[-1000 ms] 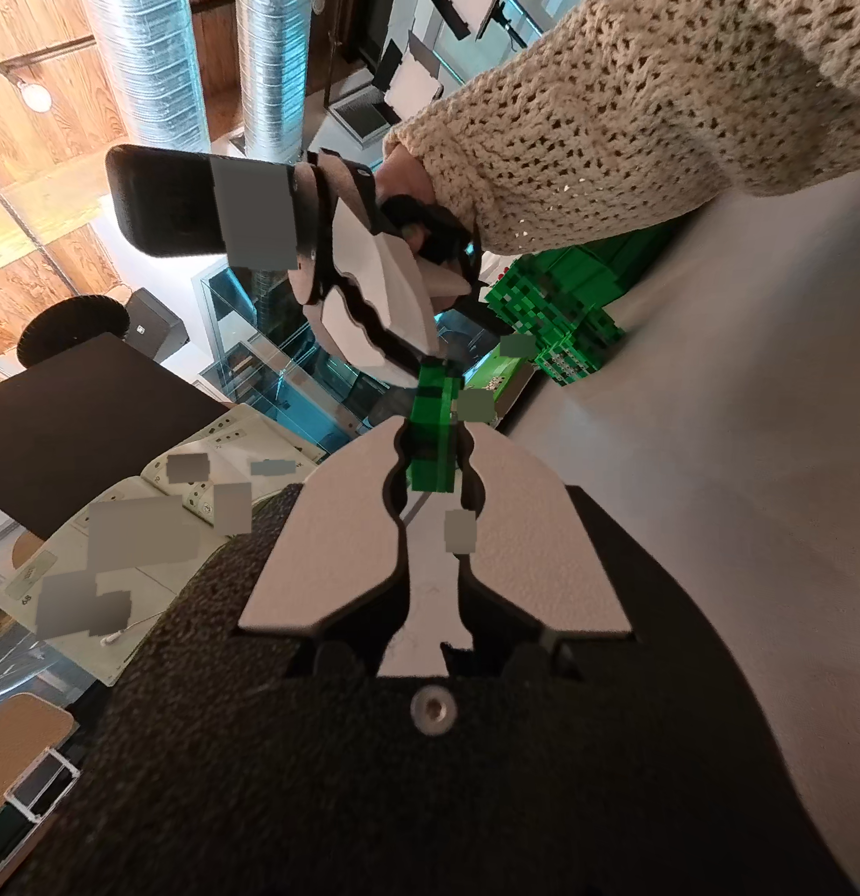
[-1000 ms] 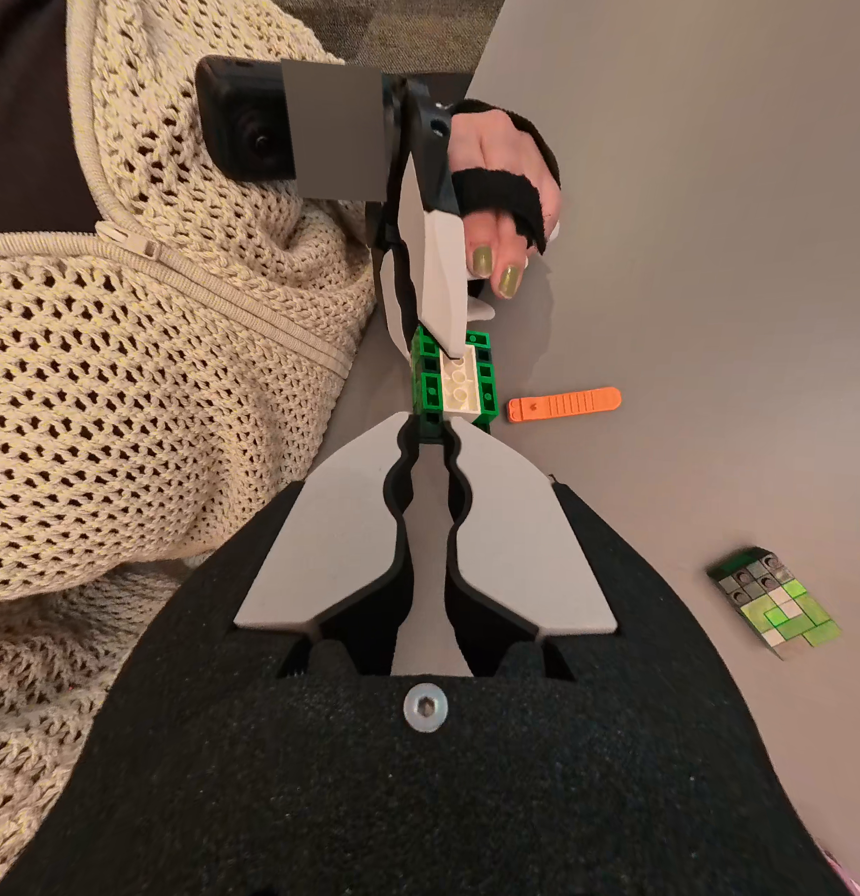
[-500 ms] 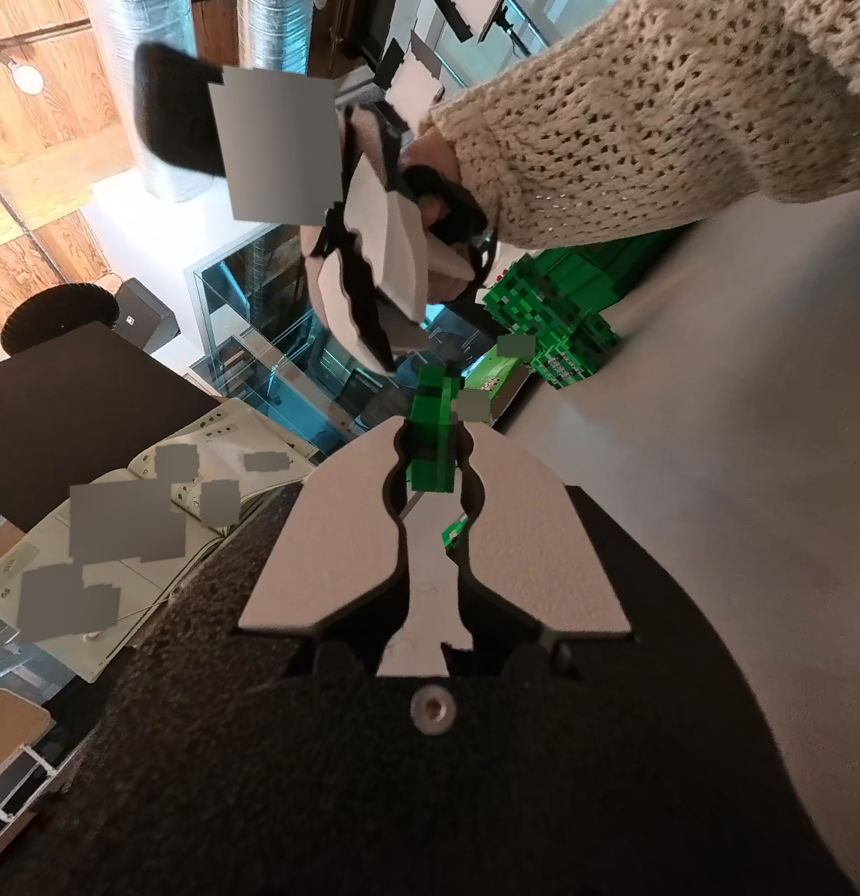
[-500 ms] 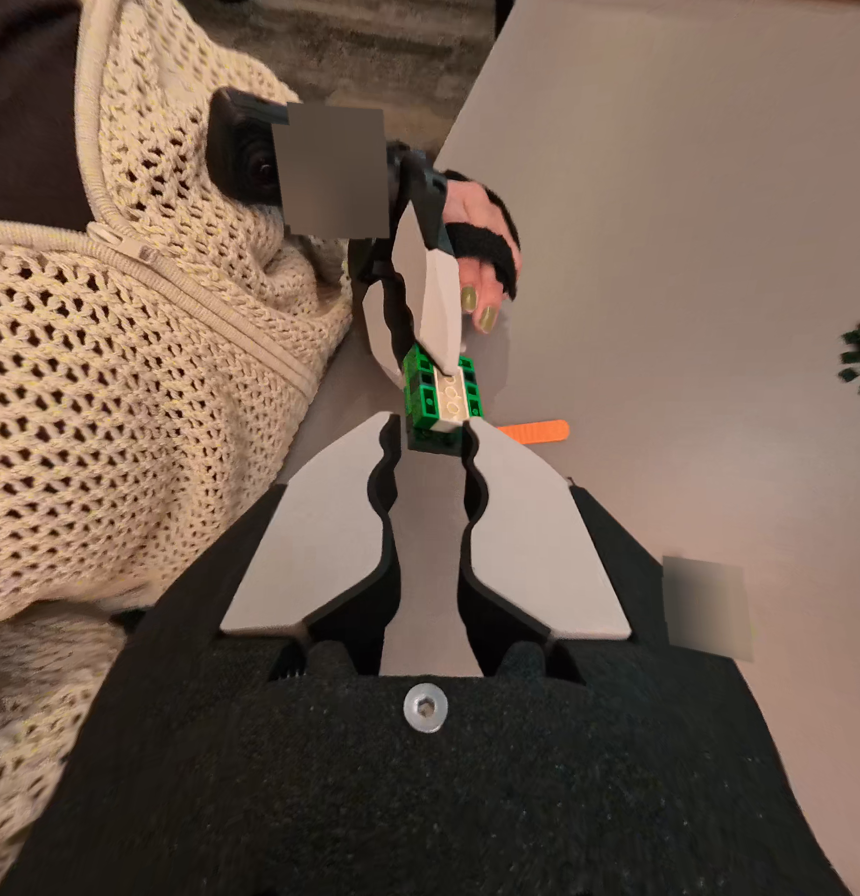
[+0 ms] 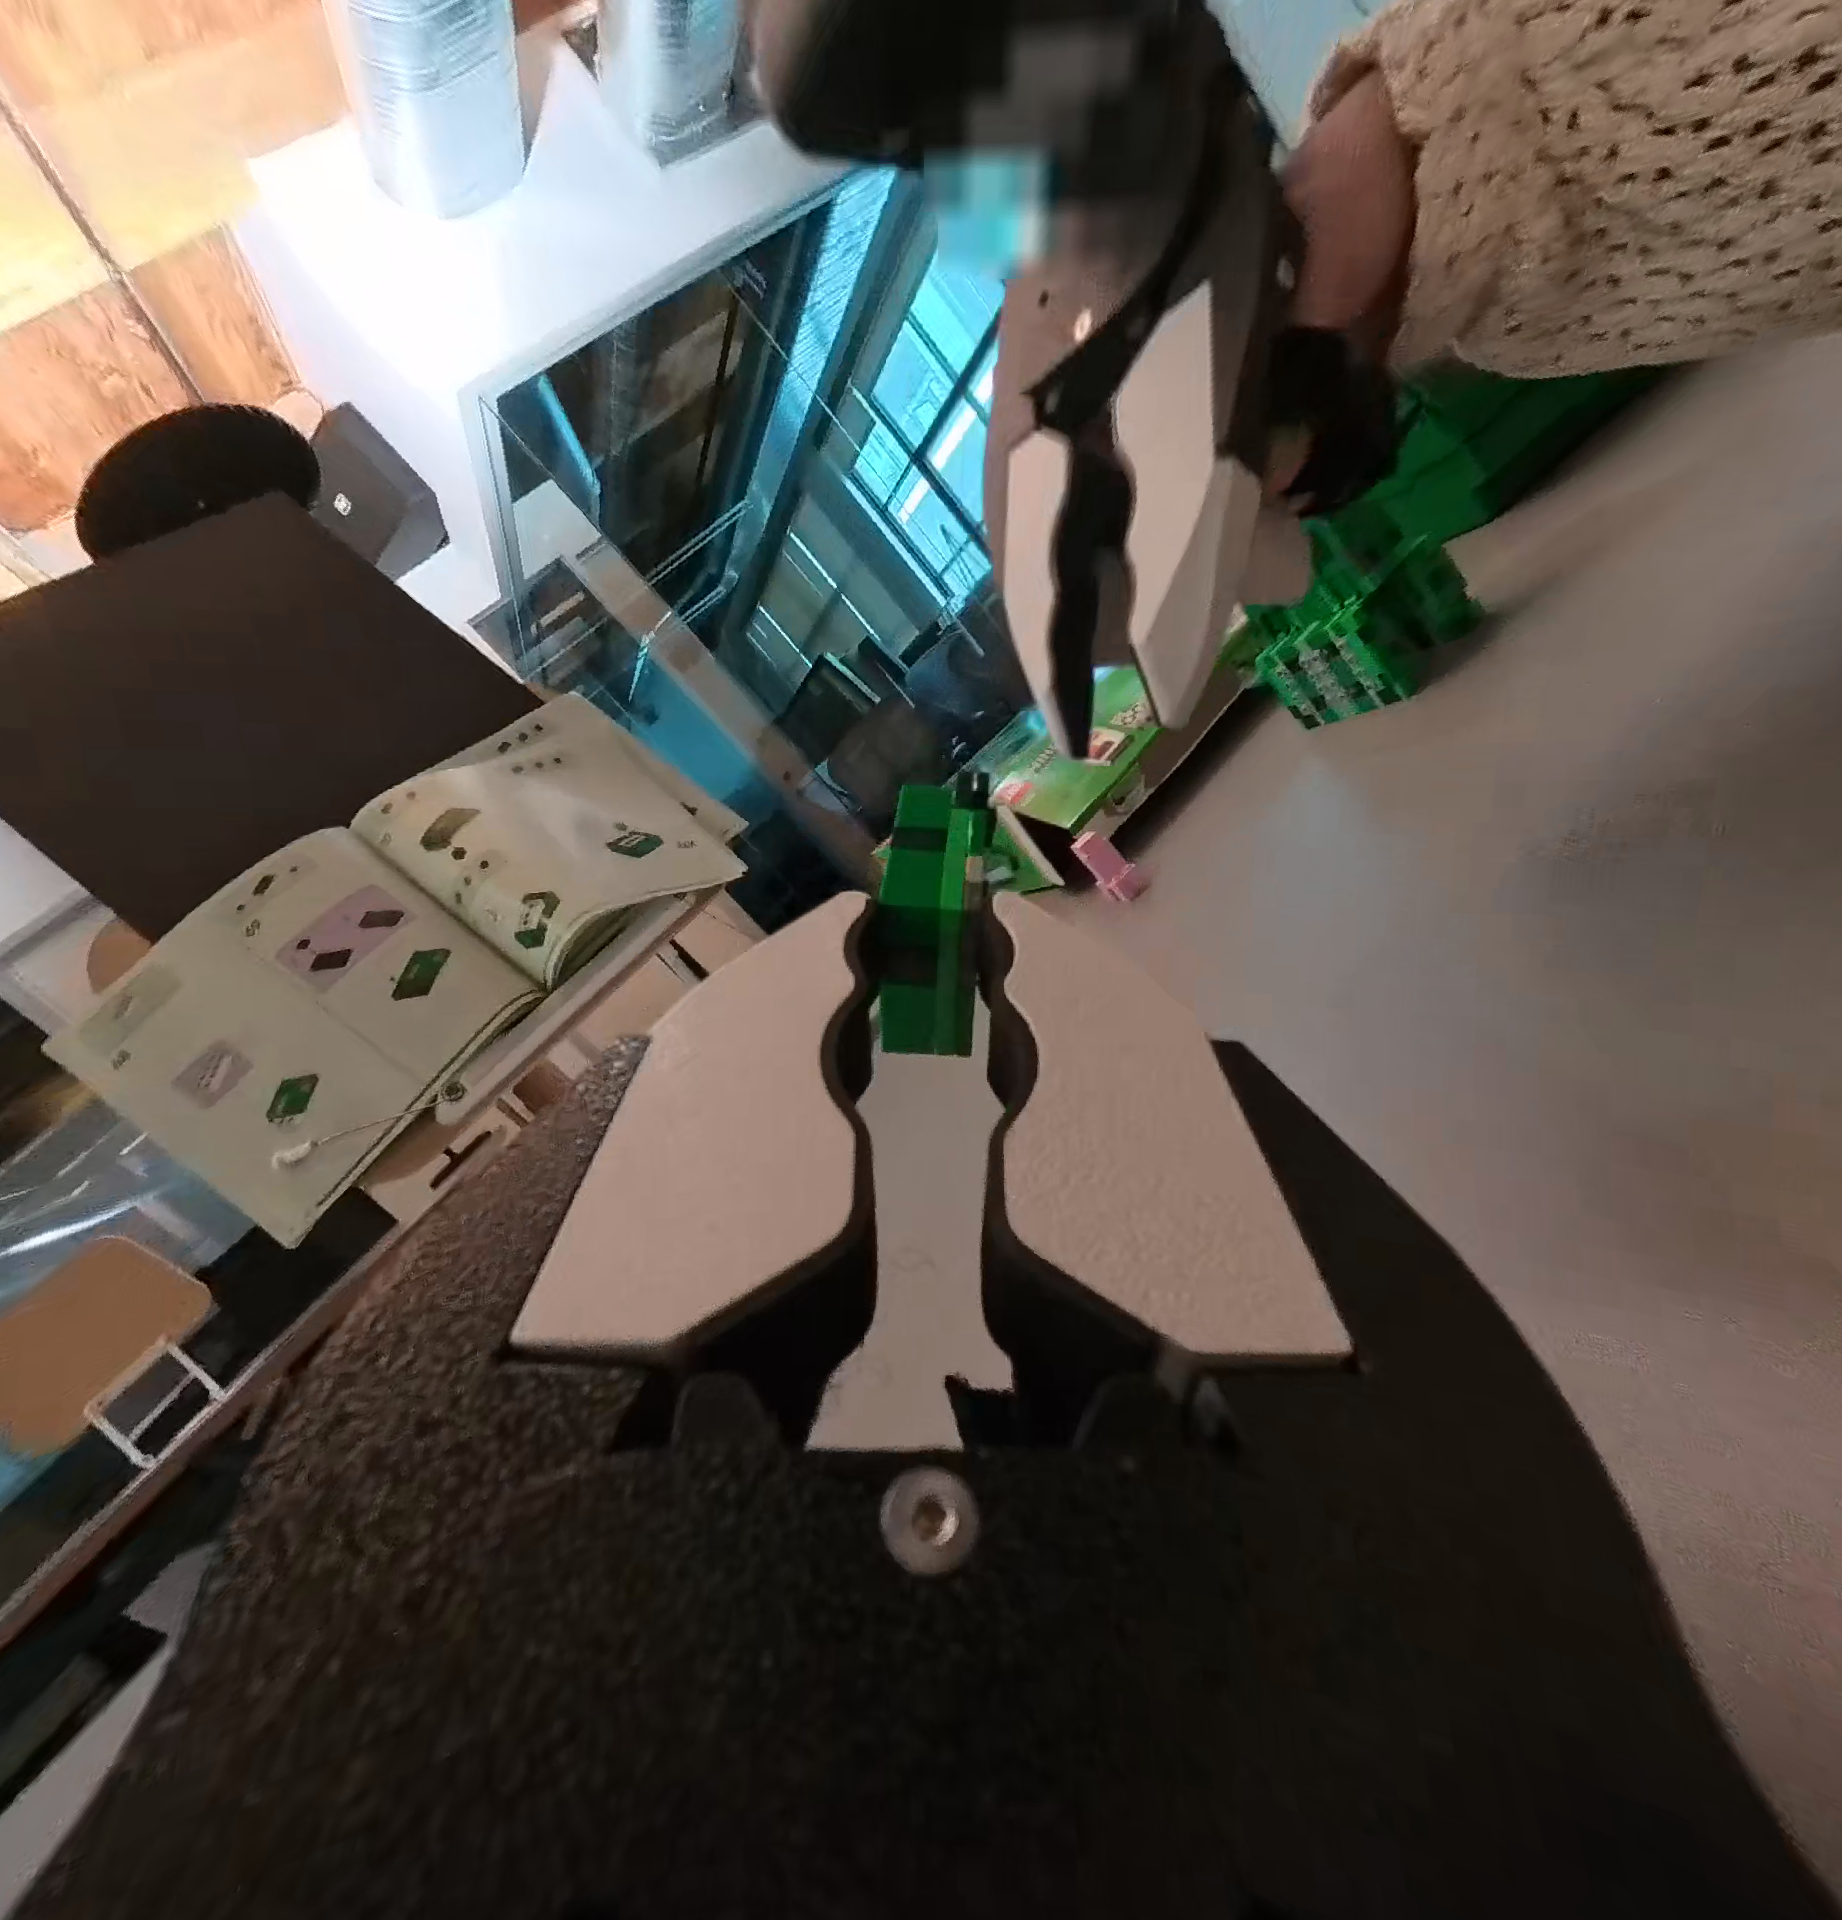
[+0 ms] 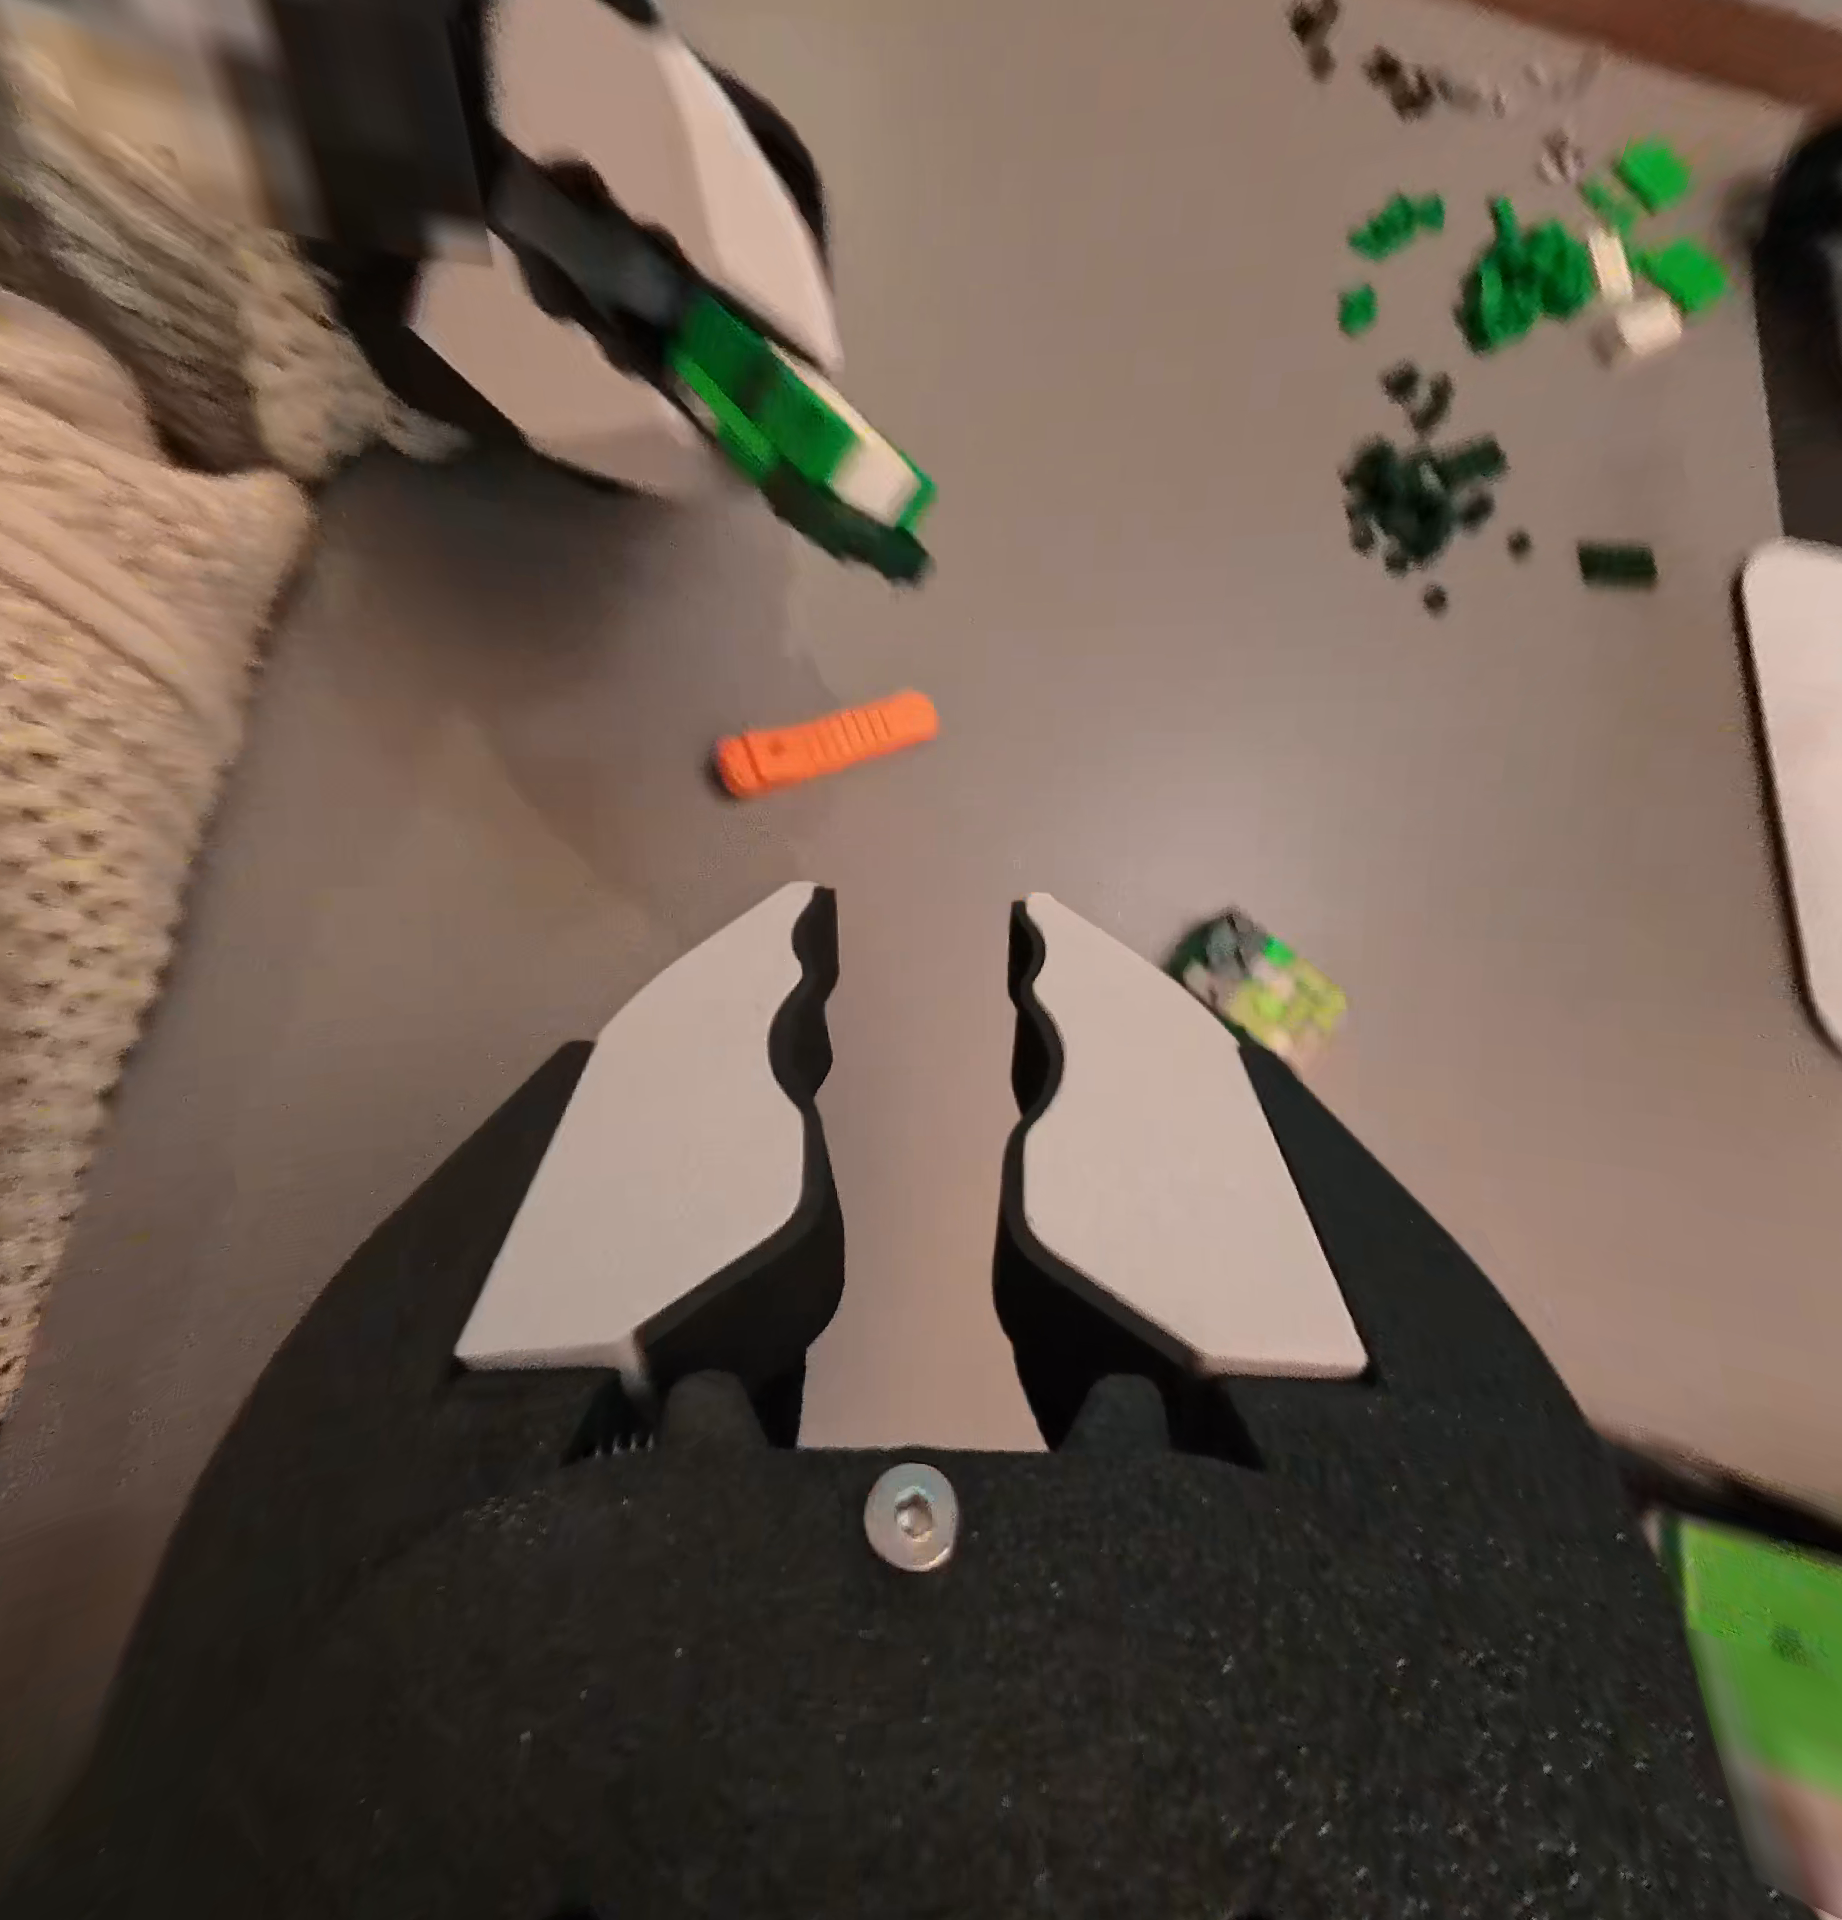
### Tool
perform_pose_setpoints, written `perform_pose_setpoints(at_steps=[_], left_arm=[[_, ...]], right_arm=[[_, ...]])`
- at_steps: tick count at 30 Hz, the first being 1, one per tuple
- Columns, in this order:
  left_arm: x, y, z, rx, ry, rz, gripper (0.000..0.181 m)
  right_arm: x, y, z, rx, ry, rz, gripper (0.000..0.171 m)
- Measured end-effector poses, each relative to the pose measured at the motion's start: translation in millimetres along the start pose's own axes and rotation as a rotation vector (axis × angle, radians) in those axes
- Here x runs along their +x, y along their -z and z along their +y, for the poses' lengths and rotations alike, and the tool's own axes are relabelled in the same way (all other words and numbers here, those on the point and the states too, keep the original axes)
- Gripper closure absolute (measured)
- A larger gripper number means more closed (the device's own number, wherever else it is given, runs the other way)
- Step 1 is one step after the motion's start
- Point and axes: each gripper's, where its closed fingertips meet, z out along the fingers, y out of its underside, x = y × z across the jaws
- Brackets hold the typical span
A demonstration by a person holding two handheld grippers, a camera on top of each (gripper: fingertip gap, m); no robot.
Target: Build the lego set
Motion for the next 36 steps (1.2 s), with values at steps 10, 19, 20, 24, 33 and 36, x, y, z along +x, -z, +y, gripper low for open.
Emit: perform_pose_setpoints(at_steps=[10, 19, 20, 24, 33, 36], left_arm=[[8.3, -7.1, 32.8, -0.043, -0.595, 0.129, 0.164], [-8.4, -15.7, 67.2, -0.067, -0.59, 0.129, 0.164], [-10.8, -15.6, 66.3, -0.068, -0.583, 0.116, 0.164], [-9.5, -15.3, 64.8, -0.065, -0.58, 0.111, 0.164], [-1.3, -16.2, 57.8, -0.039, -0.583, 0.121, 0.163], [-0.7, -15.8, 57.9, -0.042, -0.585, 0.122, 0.163]], right_arm=[[71.6, -24.0, 102.2, -0.279, -0.19, 0.146, 0.151], [109.4, -35.9, 122.3, -0.339, -0.32, 0.116, 0.151], [111.5, -37.8, 120.7, -0.312, -0.366, 0.139, 0.152], [112.4, -39.2, 117.0, -0.19, -0.521, 0.317, 0.153], [109.7, -50.1, 125.7, -0.075, -0.632, 0.462, 0.153], [115.6, -53.7, 125.9, -0.087, -0.629, 0.474, 0.151]])
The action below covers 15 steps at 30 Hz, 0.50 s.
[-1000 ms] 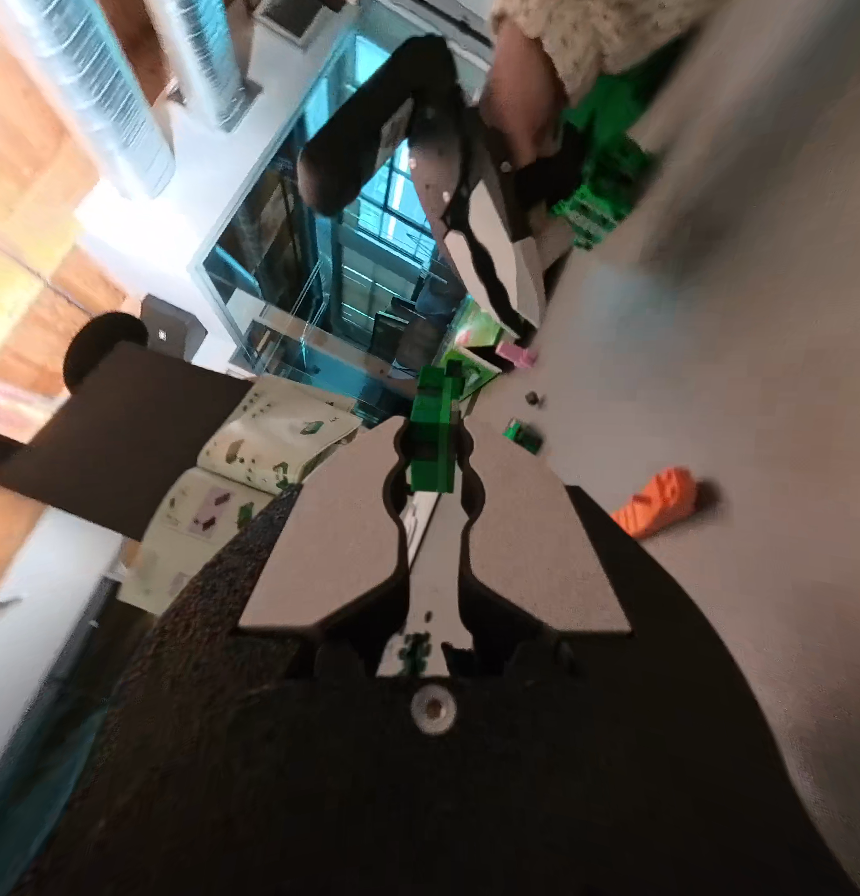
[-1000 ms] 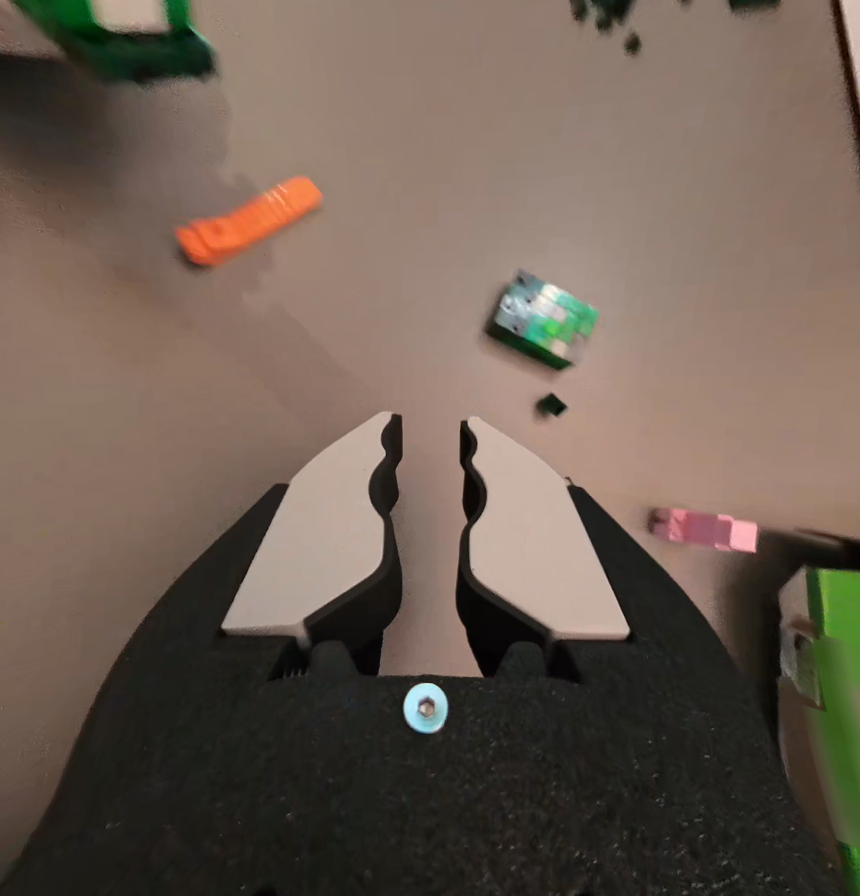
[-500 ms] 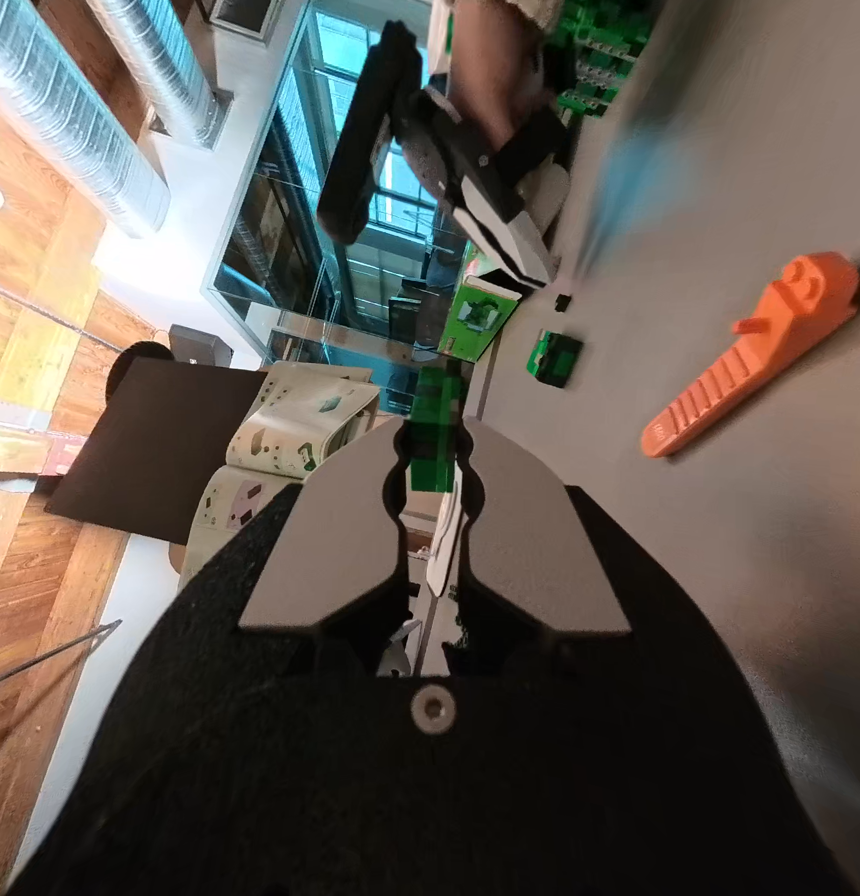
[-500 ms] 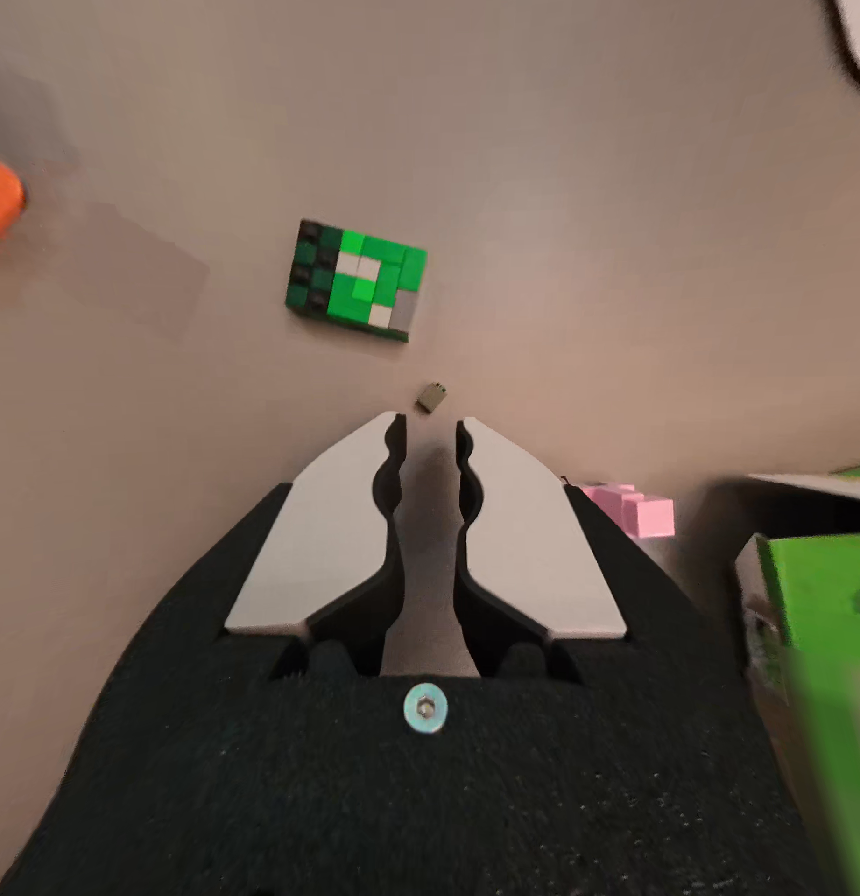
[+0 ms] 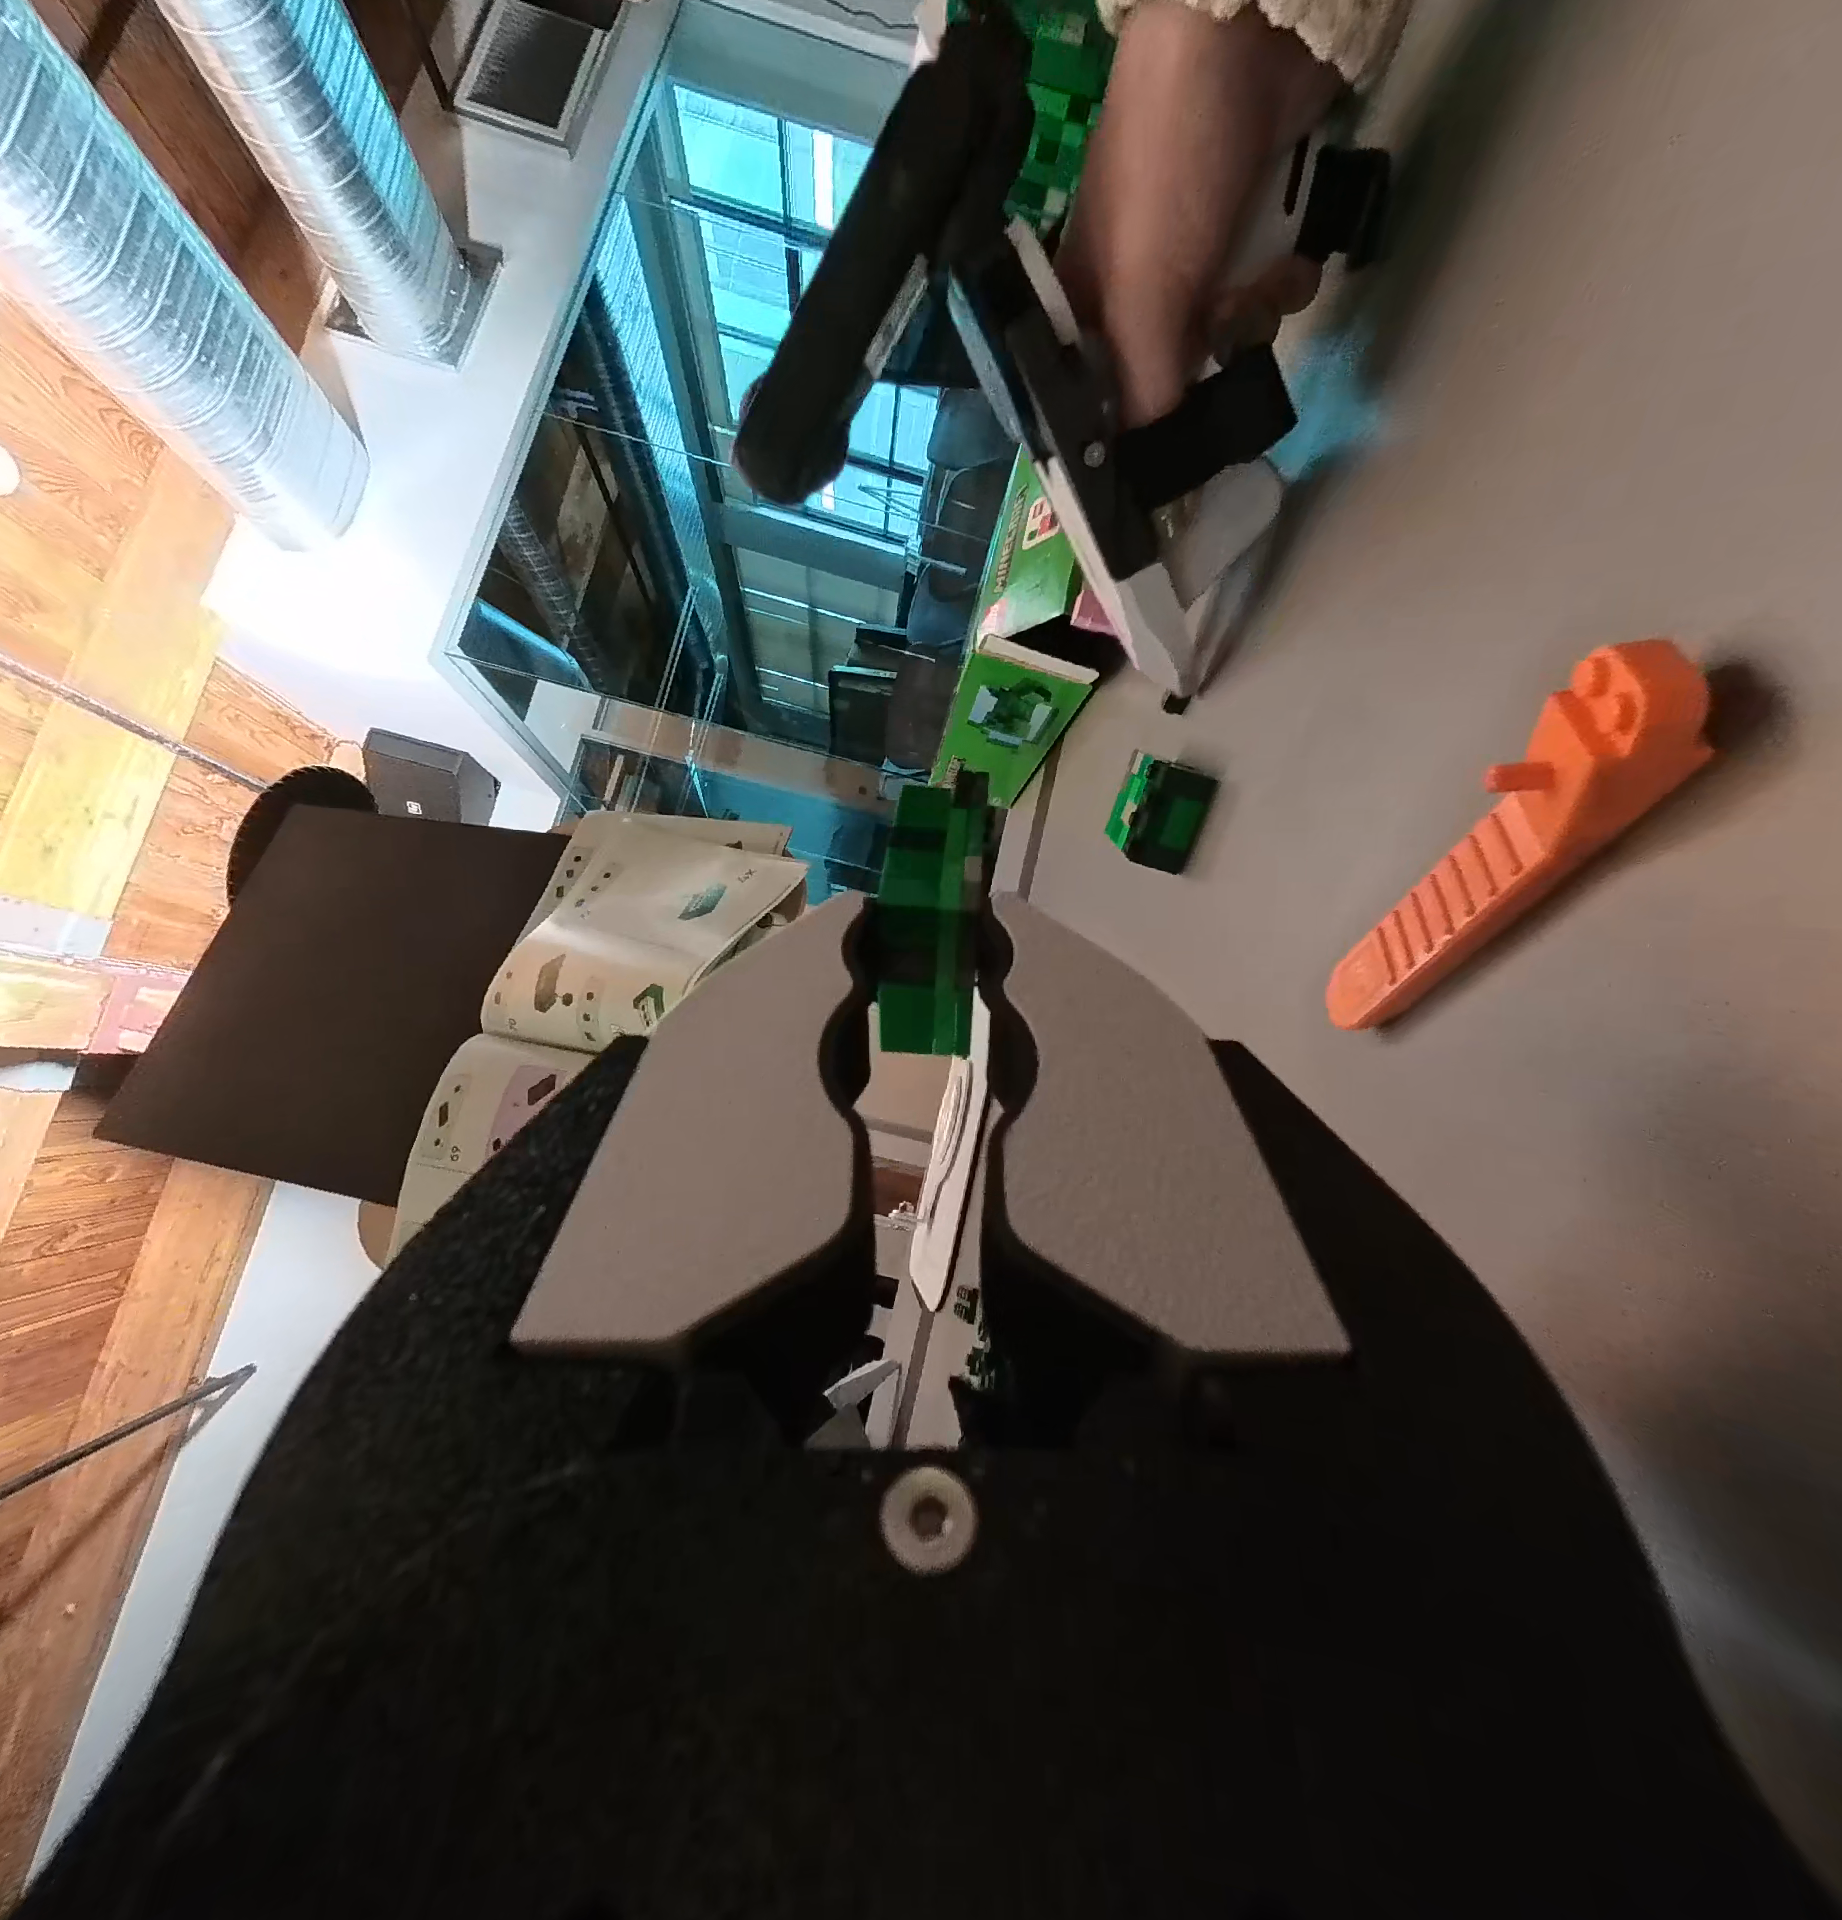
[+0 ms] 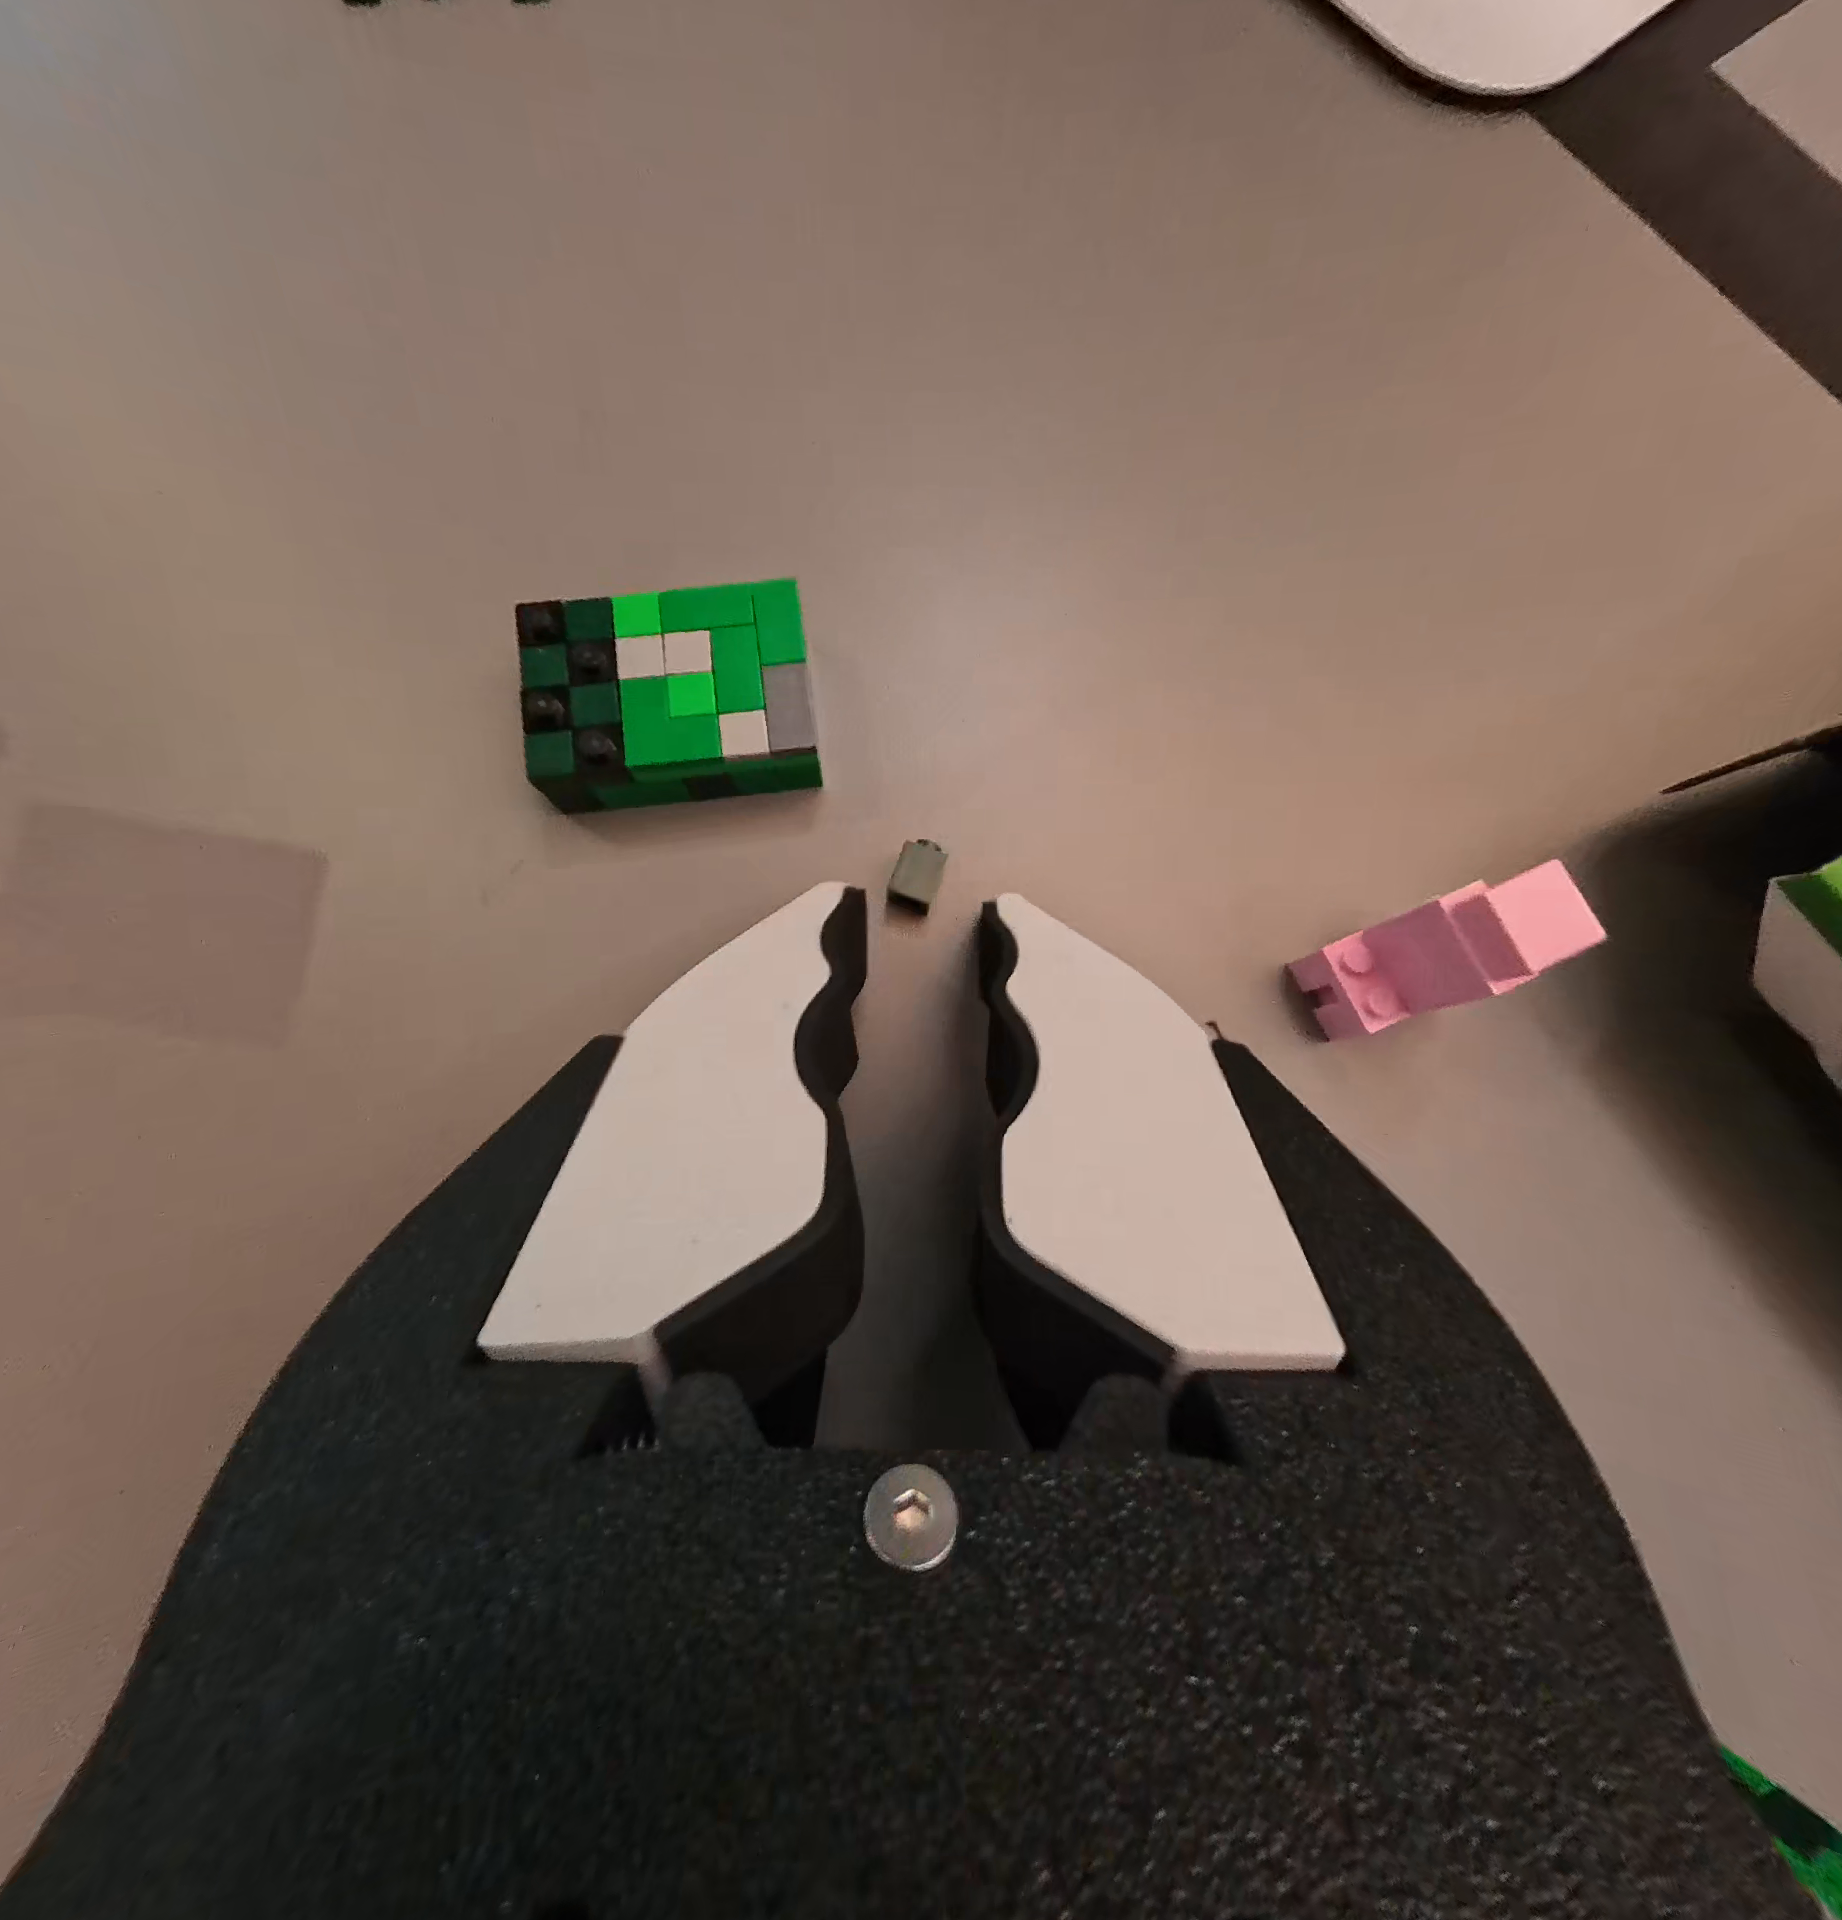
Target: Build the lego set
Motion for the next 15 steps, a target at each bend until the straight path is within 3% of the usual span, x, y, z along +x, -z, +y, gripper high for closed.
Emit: perform_pose_setpoints(at_steps=[7, 9, 12, 15], left_arm=[[2.5, -0.7, -2.5, 0.007, 0.0, 0.01, 0.163], [3.9, -0.6, -5.0, 0.013, -0.008, 0.016, 0.163], [8.1, -1.0, -11.2, 0.031, -0.029, 0.032, 0.164], [10.5, -1.7, -17.2, 0.049, -0.033, 0.04, 0.164]], right_arm=[[-0.6, -2.7, -2.7, -0.01, 0.08, 0.016, 0.164], [-13.3, 5.3, -10.4, 0.022, 0.197, -0.032, 0.163], [-67.6, 32.7, -22.7, 0.06, 0.464, -0.274, 0.164], [-110.5, 53.8, -20.6, -0.025, 0.717, -0.385, 0.163]])
